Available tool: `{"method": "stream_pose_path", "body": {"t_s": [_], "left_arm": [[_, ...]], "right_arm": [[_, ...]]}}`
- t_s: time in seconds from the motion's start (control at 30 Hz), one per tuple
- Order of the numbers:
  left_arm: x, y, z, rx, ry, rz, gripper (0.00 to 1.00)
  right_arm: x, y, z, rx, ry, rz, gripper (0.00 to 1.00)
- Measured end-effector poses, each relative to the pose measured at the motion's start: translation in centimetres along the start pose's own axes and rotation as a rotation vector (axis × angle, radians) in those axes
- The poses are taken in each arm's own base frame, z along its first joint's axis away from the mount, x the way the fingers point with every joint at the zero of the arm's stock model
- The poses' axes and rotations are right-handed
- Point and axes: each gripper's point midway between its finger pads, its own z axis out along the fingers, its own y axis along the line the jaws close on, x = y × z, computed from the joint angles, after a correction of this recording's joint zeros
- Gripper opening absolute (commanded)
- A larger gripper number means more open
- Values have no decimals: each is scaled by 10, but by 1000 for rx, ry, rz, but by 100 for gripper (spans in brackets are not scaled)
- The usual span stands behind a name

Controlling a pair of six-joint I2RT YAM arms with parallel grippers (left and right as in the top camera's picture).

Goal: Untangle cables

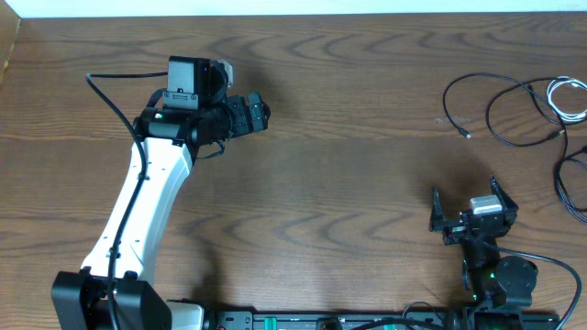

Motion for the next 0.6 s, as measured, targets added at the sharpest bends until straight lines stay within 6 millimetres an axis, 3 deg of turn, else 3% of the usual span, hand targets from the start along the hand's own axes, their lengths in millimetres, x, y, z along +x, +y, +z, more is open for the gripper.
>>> {"method": "stream_pose_path", "body": {"t_s": [0.43,0.6], "left_arm": [[-6,16,-2,-94,-38,7,98],[-23,13,-26,-115,-158,103,98]], "right_arm": [[0,0,0,0,0,0,99],[0,0,0,0,0,0,99]]}}
